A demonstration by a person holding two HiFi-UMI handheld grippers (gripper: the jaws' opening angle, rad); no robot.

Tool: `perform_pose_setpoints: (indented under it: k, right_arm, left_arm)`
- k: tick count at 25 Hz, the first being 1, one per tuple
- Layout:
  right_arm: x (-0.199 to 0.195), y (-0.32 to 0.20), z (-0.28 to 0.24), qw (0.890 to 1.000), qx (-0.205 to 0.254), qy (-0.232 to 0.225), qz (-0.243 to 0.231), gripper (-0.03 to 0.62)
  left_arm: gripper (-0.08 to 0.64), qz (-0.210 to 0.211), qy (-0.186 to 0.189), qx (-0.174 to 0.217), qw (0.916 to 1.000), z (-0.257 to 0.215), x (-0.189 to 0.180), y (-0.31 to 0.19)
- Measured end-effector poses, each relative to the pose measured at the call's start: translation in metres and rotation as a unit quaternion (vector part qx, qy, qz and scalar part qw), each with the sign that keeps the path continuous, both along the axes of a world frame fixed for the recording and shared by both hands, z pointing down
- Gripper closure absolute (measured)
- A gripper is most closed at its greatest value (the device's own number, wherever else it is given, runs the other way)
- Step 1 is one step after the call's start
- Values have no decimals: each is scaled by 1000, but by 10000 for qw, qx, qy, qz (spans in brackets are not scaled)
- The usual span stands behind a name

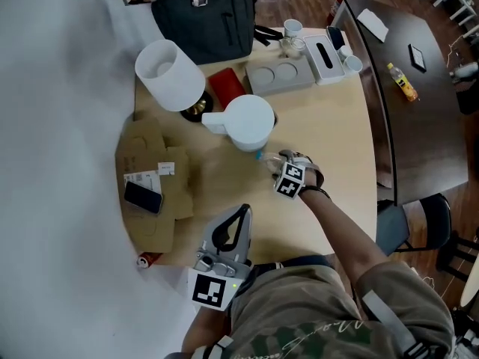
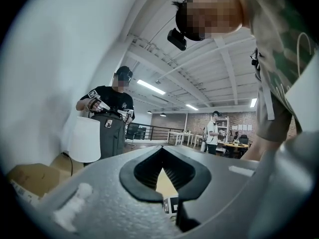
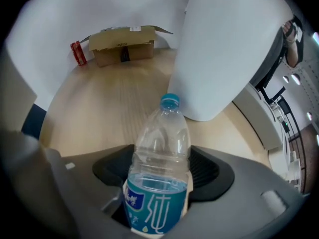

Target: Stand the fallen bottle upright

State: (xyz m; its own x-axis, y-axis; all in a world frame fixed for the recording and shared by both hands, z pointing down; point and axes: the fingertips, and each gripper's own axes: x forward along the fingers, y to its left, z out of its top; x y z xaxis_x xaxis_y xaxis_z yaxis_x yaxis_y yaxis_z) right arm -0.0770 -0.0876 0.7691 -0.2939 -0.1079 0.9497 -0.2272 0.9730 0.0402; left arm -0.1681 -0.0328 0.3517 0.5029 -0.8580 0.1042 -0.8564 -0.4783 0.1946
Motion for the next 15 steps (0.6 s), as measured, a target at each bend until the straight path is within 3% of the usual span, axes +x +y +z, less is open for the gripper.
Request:
perform_pose_setpoints:
  k: [3, 4, 6, 8, 11, 13, 15]
  right_arm:
    - [-2, -1, -4, 9998, -75, -167, 58, 264]
    - [-5, -2, -11, 9991, -10, -401, 106, 266]
    - [-15, -3, -45, 9906, 319, -1313, 237, 267]
    - [-22, -2, -94, 9641, 720, -2523, 414, 267]
    - [-23, 5, -163, 8969, 1184, -4199, 725, 267]
    - [-14, 9, -181, 8641, 1444, -4746, 850, 267]
    - [-1, 13, -173, 8523, 1640, -4863, 1006, 265]
  left_arm:
    - [557, 59, 20, 6, 10000, -3, 6, -2]
    - [557, 82, 45, 22, 10000, -5, 8, -2]
    - [557, 119, 88, 85, 9999, -10, 11, -2]
    - [557, 132, 60, 99, 9998, -10, 14, -3]
    - [557, 128, 23, 72, 9999, -5, 19, -3]
    - [557, 182, 25, 120, 9998, -2, 28, -4]
    - [557, 273, 10, 141, 9995, 2, 39, -3]
